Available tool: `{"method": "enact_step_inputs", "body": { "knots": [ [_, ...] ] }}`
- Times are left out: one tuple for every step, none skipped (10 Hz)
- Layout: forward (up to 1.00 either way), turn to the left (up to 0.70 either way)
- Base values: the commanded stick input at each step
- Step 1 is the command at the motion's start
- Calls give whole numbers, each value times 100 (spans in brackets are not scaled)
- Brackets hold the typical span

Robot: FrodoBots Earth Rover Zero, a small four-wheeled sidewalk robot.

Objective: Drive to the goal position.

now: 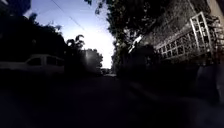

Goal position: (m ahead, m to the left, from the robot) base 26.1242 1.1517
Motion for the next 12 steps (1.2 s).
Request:
{"method": "enact_step_inputs", "body": {
  "knots": [
    [70, 0],
    [70, 0],
    [70, 0],
    [70, 0],
    [70, 0],
    [70, 0],
    [70, 0],
    [70, 0],
    [70, 0],
    [70, 0],
    [70, 0],
    [70, 0]
  ]
}}
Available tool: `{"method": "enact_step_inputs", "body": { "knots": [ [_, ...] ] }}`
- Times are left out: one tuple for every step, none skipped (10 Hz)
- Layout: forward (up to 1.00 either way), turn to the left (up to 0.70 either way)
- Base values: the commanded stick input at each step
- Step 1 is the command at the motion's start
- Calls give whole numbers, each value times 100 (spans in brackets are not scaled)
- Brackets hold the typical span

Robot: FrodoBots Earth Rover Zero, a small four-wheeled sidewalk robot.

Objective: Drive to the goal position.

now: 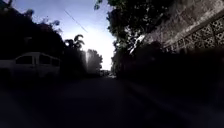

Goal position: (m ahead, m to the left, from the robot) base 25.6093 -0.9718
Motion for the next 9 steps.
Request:
{"method": "enact_step_inputs", "body": {
  "knots": [
    [70, 0],
    [70, 0],
    [70, 0],
    [70, 0],
    [70, 0],
    [70, 0],
    [70, 0],
    [70, 0],
    [70, -2]
  ]
}}
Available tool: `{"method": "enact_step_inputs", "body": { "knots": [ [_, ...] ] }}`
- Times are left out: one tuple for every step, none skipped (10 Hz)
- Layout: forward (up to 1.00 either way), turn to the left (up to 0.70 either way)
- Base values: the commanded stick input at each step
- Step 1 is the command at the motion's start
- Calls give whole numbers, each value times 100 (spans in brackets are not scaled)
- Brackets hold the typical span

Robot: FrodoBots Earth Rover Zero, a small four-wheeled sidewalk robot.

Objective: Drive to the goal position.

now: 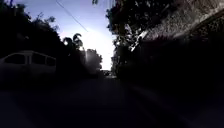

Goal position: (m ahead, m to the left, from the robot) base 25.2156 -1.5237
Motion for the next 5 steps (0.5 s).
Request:
{"method": "enact_step_inputs", "body": {
  "knots": [
    [70, -5],
    [70, -8],
    [70, -6],
    [70, -1],
    [70, 0]
  ]
}}
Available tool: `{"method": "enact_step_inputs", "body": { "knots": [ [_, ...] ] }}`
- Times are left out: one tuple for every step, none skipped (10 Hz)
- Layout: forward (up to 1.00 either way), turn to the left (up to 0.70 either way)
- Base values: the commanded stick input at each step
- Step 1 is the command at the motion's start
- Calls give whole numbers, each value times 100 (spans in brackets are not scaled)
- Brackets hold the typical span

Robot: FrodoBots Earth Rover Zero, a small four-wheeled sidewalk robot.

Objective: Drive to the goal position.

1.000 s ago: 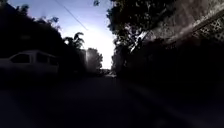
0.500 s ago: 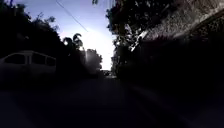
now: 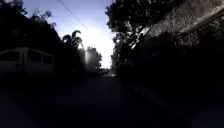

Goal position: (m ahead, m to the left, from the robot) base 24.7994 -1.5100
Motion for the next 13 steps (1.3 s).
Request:
{"method": "enact_step_inputs", "body": {
  "knots": [
    [70, 0],
    [70, 0],
    [70, 0],
    [70, 0],
    [70, 0],
    [70, 0],
    [70, 0],
    [70, 0],
    [70, 0],
    [70, 0],
    [70, 0],
    [70, 0],
    [70, 0]
  ]
}}
